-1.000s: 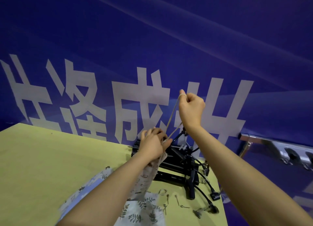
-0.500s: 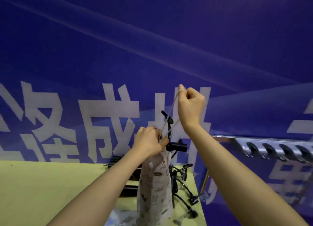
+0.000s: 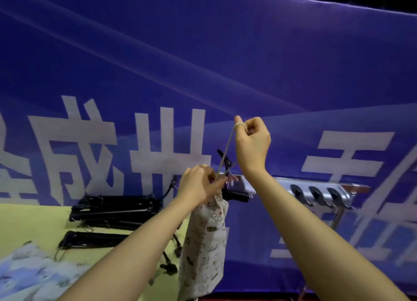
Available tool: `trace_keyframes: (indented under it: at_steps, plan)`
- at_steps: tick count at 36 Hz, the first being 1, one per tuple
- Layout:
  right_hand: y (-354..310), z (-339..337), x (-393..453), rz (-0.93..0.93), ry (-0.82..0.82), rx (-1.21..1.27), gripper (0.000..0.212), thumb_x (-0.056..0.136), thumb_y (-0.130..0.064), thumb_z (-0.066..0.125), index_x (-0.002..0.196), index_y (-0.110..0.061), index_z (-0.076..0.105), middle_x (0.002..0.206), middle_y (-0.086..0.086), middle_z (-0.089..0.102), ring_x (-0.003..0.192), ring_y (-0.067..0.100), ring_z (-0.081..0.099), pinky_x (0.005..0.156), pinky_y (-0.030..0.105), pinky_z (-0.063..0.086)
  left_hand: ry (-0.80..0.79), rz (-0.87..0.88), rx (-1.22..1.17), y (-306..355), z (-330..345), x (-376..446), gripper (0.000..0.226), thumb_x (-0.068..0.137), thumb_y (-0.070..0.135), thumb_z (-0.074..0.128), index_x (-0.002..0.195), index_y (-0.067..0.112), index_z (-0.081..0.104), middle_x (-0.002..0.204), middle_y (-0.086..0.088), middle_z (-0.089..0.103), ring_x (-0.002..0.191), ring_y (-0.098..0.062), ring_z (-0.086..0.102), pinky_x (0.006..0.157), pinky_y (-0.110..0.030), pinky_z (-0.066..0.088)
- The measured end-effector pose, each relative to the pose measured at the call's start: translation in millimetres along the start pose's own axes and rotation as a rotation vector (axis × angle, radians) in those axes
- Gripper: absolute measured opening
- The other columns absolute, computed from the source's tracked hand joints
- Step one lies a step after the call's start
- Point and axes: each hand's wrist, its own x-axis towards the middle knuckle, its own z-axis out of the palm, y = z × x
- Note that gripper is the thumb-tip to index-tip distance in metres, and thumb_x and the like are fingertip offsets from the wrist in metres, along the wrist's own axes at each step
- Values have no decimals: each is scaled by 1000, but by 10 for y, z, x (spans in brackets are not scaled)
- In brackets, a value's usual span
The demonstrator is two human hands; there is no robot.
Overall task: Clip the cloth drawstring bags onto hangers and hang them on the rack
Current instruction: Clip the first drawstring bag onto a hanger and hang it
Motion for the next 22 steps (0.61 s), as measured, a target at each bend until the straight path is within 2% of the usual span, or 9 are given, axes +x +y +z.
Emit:
trace_keyframes:
  at_steps: [3, 7, 9, 11, 12, 14, 17, 19, 22]
  plan:
    - [183, -243, -27, 38, -60, -62, 39, 88, -24, 62, 64, -14, 33, 53, -6, 31, 49, 8, 28, 51, 25, 26, 21, -42, -192, 172, 288, -51, 38, 84, 43, 64, 68, 9, 63, 78, -7, 62, 78, -26, 60, 72, -35, 45]
    - [543, -566, -78, 125, -142, -216, 41, 86, -31, 63, 62, -13, 34, 52, -5, 32, 54, 15, 30, 55, 33, 28, 44, -125, -372, 429, 590, -84, 33, 88, 29, 63, 58, 23, 51, 55, 6, 47, 55, -13, 44, 57, -30, 32]
    - [686, -633, -144, 182, -205, -226, 39, 85, -27, 63, 62, -12, 35, 52, -3, 34, 56, 17, 32, 55, 33, 30, 42, -140, -425, 442, 597, -98, 27, 88, 25, 63, 63, 17, 57, 52, 9, 50, 50, -6, 44, 53, -26, 32]
    - [774, -705, -159, 222, -279, -291, 32, 80, -17, 62, 60, -9, 38, 51, 0, 36, 54, 16, 31, 53, 32, 29, 26, -163, -445, 472, 660, -75, 25, 87, 22, 64, 66, 9, 63, 53, 2, 58, 48, -2, 52, 52, -20, 38]
    - [826, -737, -168, 250, -326, -305, 29, 77, -12, 61, 58, -8, 40, 50, 1, 37, 51, 15, 31, 50, 30, 28, 11, -193, -480, 484, 705, -60, 24, 87, 20, 64, 67, 6, 65, 55, -3, 62, 49, -2, 57, 56, -21, 45]
    - [987, -831, -230, 346, -417, -273, 27, 73, -4, 60, 53, -7, 42, 42, -4, 38, 43, 7, 31, 44, 24, 28, -38, -259, -561, 465, 911, -48, 21, 85, 18, 67, 68, 6, 67, 58, -5, 65, 57, -13, 66, 67, -32, 57]
    - [1229, -915, -345, 488, -467, -205, 22, 74, 1, 58, 56, -4, 48, 40, -2, 34, 37, 5, 27, 40, 17, 26, -98, -317, -587, 384, 1195, -75, 16, 84, 17, 69, 67, 15, 68, 67, -7, 70, 71, -25, 71, 77, -46, 57]
    - [1385, -959, -402, 582, -469, -136, 23, 76, 0, 56, 56, -4, 48, 48, 8, 37, 43, 13, 31, 45, 20, 30, -133, -367, -621, 343, 1333, -110, 6, 80, 16, 72, 80, 15, 67, 80, -6, 70, 81, -26, 70, 81, -44, 56]
    - [1617, -1011, -488, 699, -441, -49, 29, 81, 1, 54, 54, -5, 49, 50, 10, 45, 44, 14, 40, 49, 24, 38, -180, -426, -602, 265, 1545, -114, 27, 74, 15, 77, 90, 14, 55, 82, 4, 57, 81, -18, 60, 73, -30, 51]
